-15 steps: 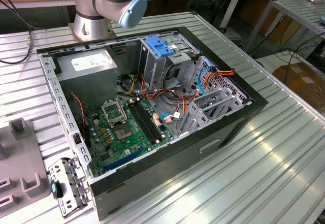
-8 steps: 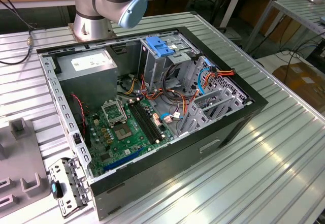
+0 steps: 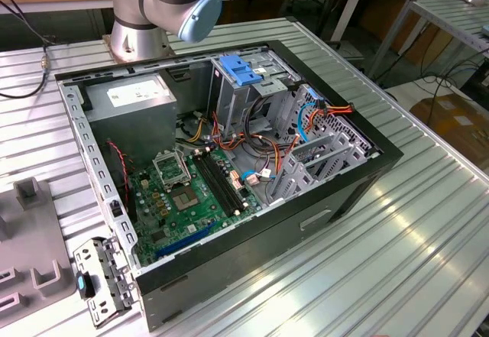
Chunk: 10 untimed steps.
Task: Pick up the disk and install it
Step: 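Pick up the disk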
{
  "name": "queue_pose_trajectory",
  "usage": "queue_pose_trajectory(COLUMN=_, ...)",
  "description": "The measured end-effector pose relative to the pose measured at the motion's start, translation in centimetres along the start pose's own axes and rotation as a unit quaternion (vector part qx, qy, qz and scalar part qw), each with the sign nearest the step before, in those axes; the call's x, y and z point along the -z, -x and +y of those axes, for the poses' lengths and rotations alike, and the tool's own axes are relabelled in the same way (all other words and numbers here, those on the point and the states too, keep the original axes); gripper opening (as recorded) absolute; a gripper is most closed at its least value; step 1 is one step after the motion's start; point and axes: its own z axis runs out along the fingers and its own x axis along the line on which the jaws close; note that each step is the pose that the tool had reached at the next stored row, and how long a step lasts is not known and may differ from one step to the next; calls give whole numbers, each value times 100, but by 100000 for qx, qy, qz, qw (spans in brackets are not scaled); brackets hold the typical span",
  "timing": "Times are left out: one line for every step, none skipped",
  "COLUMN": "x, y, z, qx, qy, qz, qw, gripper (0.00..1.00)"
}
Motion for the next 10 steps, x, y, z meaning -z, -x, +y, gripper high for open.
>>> queue_pose_trajectory(x=-3, y=0, z=0, qx=2, qy=-9, qz=-4, qw=100000, gripper=51)
queue_pose_trajectory(x=-5, y=0, z=0, qx=0, qy=-1, qz=1, qw=100000, gripper=51)
queue_pose_trajectory(x=-6, y=0, z=0, qx=1, qy=1, qz=1, qw=100000, gripper=51)
queue_pose_trajectory(x=-9, y=3, z=0, qx=-2, qy=-11, qz=-6, qw=100000, gripper=51)
queue_pose_trajectory(x=-8, y=12, z=0, qx=-6, qy=-4, qz=-1, qw=100000, gripper=51)
queue_pose_trajectory(x=-9, y=16, z=0, qx=-1, qy=-8, qz=-3, qw=100000, gripper=51)
queue_pose_trajectory(x=-10, y=19, z=0, qx=1, qy=-8, qz=-4, qw=100000, gripper=51)
queue_pose_trajectory(x=-10, y=25, z=0, qx=0, qy=-4, qz=-3, qw=100000, gripper=51)
queue_pose_trajectory(x=-10, y=26, z=0, qx=2, qy=-5, qz=-5, qw=100000, gripper=51)
queue_pose_trajectory(x=-10, y=26, z=0, qx=8, qy=-2, qz=-1, qw=100000, gripper=51)
